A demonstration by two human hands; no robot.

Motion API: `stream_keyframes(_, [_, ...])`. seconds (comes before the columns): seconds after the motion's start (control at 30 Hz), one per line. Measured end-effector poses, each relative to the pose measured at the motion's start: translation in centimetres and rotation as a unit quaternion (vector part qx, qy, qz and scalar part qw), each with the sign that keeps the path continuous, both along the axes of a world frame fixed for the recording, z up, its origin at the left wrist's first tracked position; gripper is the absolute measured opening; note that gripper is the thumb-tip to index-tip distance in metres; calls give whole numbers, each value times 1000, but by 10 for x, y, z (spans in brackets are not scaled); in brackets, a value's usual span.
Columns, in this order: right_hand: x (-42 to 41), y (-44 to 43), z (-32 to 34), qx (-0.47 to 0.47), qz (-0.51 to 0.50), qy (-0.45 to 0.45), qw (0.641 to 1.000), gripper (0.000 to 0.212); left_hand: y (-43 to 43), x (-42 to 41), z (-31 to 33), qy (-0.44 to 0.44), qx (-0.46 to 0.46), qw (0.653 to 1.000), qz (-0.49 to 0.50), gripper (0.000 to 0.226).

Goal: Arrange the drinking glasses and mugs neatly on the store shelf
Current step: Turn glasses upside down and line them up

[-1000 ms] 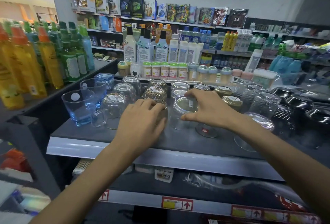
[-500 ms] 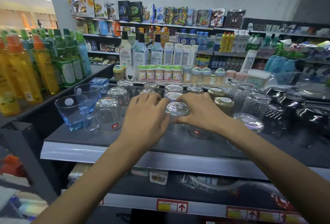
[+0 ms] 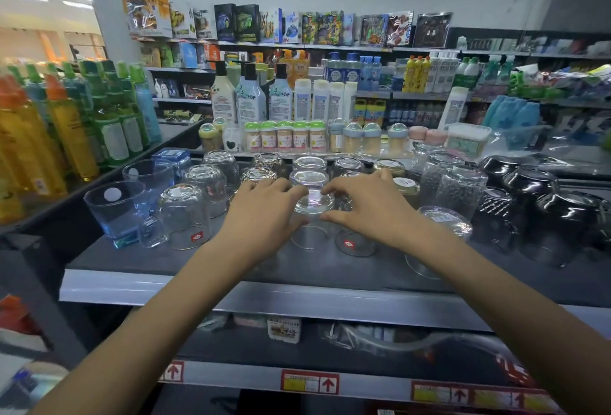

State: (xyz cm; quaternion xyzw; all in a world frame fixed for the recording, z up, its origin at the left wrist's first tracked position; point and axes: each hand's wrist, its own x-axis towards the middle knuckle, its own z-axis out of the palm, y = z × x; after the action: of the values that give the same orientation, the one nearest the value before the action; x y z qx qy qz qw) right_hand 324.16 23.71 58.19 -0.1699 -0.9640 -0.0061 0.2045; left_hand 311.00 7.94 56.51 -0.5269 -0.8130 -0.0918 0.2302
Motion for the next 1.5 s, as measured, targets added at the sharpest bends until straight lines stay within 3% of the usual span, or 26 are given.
stream_keyframes(0.3, [0,-5,-5,32,14,0,999,50,1,2,-1,-7,2,1000,-10,52])
stream_keyframes(0.43, [-2,-7,-8,-8,56,0,998,44,0,1,-2,8,6,1000,-13,48])
stream_keyframes(1.1, [4,-18,-17,-3,72,22,997,47,0,-10,-24,22,62,996,-62,44])
stream_keyframes(1.2, [22,-27,-16,-12,65,60,996,47,-3,-3,-21,30,72,995,-58,41])
stream_keyframes(1.33, [70,-37,-21,-24,48,149,987,39,-15,39,-20,32,165,978,-119,33])
stream_keyframes(1.4, [102,-36,-25,-28,35,221,974,34,-17,72,-23,-26,199,966,-162,30])
stream_keyframes(1.5, [150,-27,-31,-48,-23,335,941,27,-1,116,-31,-197,239,926,-215,30])
